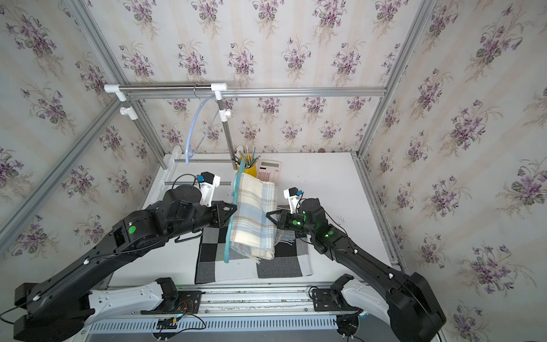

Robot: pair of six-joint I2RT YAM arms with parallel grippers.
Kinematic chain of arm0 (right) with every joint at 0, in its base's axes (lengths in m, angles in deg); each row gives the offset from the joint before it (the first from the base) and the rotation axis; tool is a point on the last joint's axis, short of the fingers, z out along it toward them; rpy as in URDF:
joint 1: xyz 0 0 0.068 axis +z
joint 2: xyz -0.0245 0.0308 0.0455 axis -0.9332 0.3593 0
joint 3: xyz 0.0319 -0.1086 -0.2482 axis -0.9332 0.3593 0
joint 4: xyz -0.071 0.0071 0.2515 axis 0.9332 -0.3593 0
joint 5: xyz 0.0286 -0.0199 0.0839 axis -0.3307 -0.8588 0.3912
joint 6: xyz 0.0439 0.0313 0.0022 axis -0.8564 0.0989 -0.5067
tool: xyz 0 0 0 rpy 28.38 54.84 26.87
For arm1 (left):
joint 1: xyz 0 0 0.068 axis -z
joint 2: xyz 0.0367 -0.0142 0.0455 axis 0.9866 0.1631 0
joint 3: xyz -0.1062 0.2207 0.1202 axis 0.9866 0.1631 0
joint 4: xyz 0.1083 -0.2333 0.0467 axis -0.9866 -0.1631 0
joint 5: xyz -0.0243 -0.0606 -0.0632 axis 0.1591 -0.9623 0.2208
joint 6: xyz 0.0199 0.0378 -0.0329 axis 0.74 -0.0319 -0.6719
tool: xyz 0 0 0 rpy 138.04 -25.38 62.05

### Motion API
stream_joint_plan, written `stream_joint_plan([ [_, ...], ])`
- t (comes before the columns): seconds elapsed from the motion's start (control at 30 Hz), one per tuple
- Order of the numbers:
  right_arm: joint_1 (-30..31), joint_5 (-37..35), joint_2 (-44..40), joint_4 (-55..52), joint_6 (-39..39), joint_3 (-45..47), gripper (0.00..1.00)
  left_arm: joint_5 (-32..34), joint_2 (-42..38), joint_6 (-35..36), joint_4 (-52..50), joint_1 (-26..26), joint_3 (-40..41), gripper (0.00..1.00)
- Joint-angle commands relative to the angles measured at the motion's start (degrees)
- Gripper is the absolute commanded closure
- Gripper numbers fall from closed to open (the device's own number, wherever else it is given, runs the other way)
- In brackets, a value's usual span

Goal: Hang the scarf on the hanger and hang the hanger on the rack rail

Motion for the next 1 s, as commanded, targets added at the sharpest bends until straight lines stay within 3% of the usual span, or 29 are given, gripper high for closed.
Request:
stream_joint_plan([
  [0.0, 0.02, 0.6, -0.5, 0.9, -4.93, 1.32, 1.0, 3.07, 2.98, 3.72, -9.17, -0.14, -7.42, 1.0],
  [0.53, -0.64, -3.83, -1.29, 8.18, -6.75, 14.41, 1.0, 5.99, 0.63, 3.64, -8.11, -0.49, -7.01, 1.0],
  [0.97, -1.65, 0.53, 4.91, 21.0, -9.56, 17.9, 1.0, 3.76, 1.95, 3.53, -2.15, -0.84, -5.35, 1.0],
])
